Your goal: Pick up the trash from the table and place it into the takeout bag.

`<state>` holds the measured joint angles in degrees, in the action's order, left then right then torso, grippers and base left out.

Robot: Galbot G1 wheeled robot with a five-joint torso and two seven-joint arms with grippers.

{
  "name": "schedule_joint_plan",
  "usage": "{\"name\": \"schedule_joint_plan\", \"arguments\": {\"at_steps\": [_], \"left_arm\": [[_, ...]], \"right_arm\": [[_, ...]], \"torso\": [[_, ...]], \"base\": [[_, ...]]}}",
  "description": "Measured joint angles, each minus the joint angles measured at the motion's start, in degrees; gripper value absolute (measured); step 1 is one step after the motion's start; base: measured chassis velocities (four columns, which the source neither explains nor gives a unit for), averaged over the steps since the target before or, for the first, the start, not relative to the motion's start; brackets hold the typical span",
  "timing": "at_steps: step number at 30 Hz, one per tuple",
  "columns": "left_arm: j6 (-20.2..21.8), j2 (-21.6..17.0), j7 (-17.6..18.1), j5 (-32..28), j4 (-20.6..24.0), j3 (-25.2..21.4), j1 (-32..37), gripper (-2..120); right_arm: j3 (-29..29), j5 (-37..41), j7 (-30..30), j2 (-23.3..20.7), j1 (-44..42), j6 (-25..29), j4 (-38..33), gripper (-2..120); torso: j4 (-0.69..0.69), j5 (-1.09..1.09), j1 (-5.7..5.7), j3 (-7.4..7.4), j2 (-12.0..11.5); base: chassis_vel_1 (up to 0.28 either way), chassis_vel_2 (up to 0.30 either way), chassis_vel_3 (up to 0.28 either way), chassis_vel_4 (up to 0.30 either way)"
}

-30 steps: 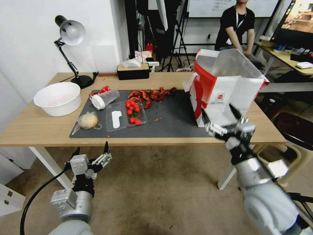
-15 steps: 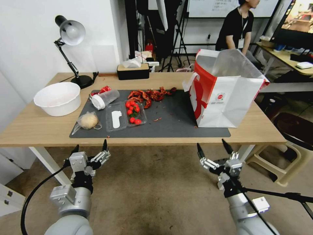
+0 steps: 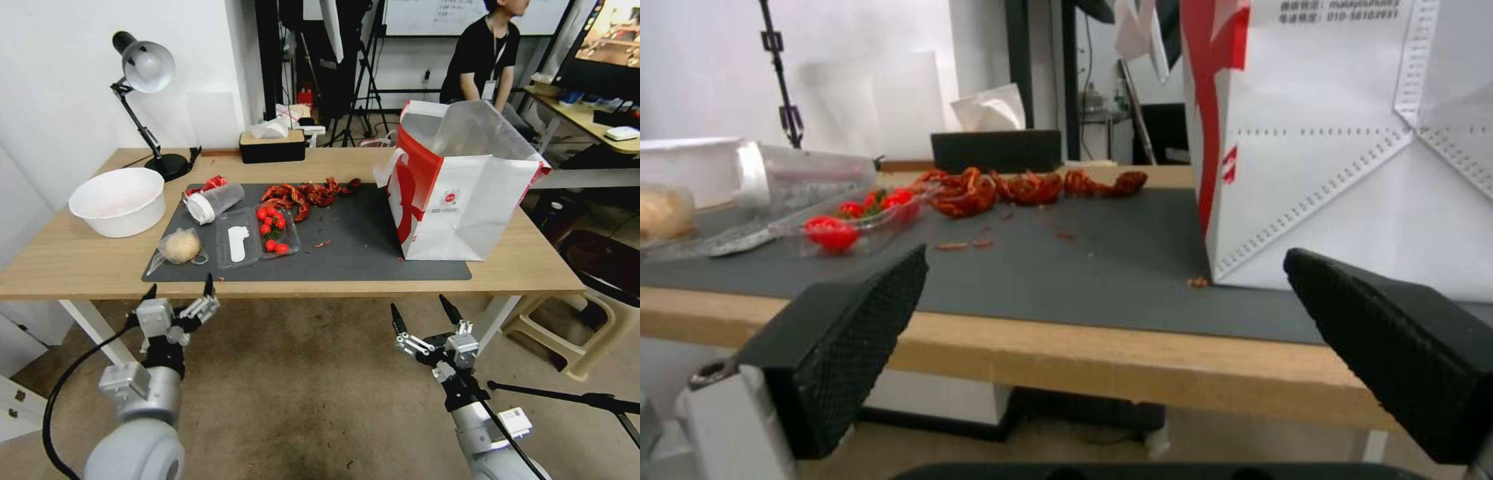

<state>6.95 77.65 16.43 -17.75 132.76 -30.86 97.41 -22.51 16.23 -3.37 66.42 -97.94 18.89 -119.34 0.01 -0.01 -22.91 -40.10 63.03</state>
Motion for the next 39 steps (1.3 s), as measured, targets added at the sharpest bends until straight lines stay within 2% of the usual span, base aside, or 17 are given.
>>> {"name": "schedule_joint_plan", "arguments": {"at_steps": [1,4,7,9,10,11,12,13,14,15,16,20,21,22,25,28,39], "left_arm": [[0.00,0.00,0.00,0.00,0.00,0.00,0.00,100],[-2.78,-3.04,0.40,-2.36,-3.64,-1.36,-3.61,100],[-4.11,-7.85,0.17,-5.53,-7.93,-1.30,-8.78,100],[-4.47,-9.03,-0.10,-6.15,-9.25,-1.15,-10.10,100],[-4.54,-11.71,-0.42,-8.04,-11.75,-1.13,-12.99,100],[-2.47,-13.73,-0.26,-10.10,-12.56,-1.32,-14.81,100],[-2.47,-13.73,-0.26,-10.10,-12.56,-1.32,-14.81,100],[0.58,-15.56,0.05,-11.59,-12.90,-1.24,-16.62,100],[4.15,-17.72,0.48,-13.43,-13.55,-0.69,-19.23,100],[6.79,-18.80,0.98,-15.46,-13.88,-0.40,-20.80,100],[6.79,-18.80,0.98,-15.46,-13.88,-0.40,-20.80,100],[17.22,-22.48,2.87,-22.58,-16.77,0.51,-27.31,100],[17.22,-22.48,2.87,-22.58,-16.77,0.51,-27.31,100],[19.00,-23.35,3.40,-24.25,-18.20,0.96,-29.20,100],[21.01,-24.10,3.59,-25.68,-20.00,1.73,-31.60,100],[24.90,-24.43,3.58,-27.52,-22.41,3.05,-34.86,100],[29.45,-23.85,5.83,-31.10,-25.40,3.69,-37.88,100]], "right_arm": [[0.00,0.00,0.00,0.00,0.00,0.00,0.00,100],[1.20,0.04,-0.05,-0.70,1.47,-0.75,0.23,100],[1.71,0.19,-0.08,-1.02,1.81,-1.42,0.24,100],[1.79,0.24,-0.08,-1.16,1.94,-1.57,0.26,100],[2.25,0.50,-0.09,-1.59,2.78,-2.13,0.29,100],[2.79,0.77,-0.17,-1.90,3.58,-2.77,0.29,100],[2.79,0.77,-0.17,-1.90,3.58,-2.77,0.29,100],[3.17,0.88,-0.29,-1.92,3.90,-3.15,0.28,100],[3.57,0.86,-0.37,-1.72,3.93,-3.51,0.06,100],[3.71,0.76,-0.41,-1.56,4.00,-3.67,-0.10,100],[3.71,0.76,-0.41,-1.56,4.00,-3.67,-0.10,100],[4.25,0.34,-0.56,-1.27,5.04,-4.32,0.05,100],[4.25,0.34,-0.56,-1.27,5.04,-4.32,0.05,100],[4.38,0.19,-0.59,-1.24,5.34,-4.45,0.28,100],[4.44,-0.11,-0.64,-1.08,5.35,-4.50,0.45,100],[4.39,-0.88,-0.70,-0.65,5.41,-4.51,0.88,100],[4.25,-1.48,-0.80,-0.41,5.64,-4.77,1.19,100]], "torso": [[0.00,0.00,0.00,0.00,0.00],[0.03,0.00,-0.01,0.00,-0.01],[-0.02,0.00,-0.02,0.00,-0.01],[0.00,0.00,-0.02,-0.01,-0.01],[-0.03,-0.02,-0.02,-0.01,-0.01],[0.01,0.00,-0.02,-0.01,-0.02],[0.01,0.00,-0.02,-0.01,-0.02],[0.03,0.01,-0.02,-0.01,-0.01],[-0.02,0.00,-0.01,-0.01,-0.01],[-0.02,-0.01,-0.02,-0.01,-0.01],[-0.02,-0.01,-0.02,-0.01,-0.01],[-0.02,-0.01,-0.02,-0.01,-0.01],[-0.02,-0.01,-0.02,-0.01,-0.01],[0.02,0.01,-0.02,-0.01,-0.01],[-0.01,0.00,-0.02,-0.01,-0.01],[-0.01,0.00,-0.01,-0.01,-0.01],[0.00,0.00,-0.01,0.00,0.00]], "base": [[0.000,0.000,0.000,0.000],[0.000,0.000,0.000,0.000],[0.000,0.000,0.000,0.000],[0.000,0.000,0.000,0.000],[0.000,0.000,0.000,0.000],[0.000,0.000,0.000,0.000],[0.000,0.000,0.000,0.000],[0.000,0.000,0.000,0.000],[0.000,0.000,0.000,0.000],[0.000,0.000,0.000,0.000],[0.000,0.000,0.000,0.000],[0.000,0.000,0.000,0.000],[0.000,0.000,0.000,0.000],[0.000,0.000,0.000,0.000],[0.000,0.000,0.000,0.000],[0.000,0.000,0.000,0.000],[0.000,0.000,0.000,0.000]]}}
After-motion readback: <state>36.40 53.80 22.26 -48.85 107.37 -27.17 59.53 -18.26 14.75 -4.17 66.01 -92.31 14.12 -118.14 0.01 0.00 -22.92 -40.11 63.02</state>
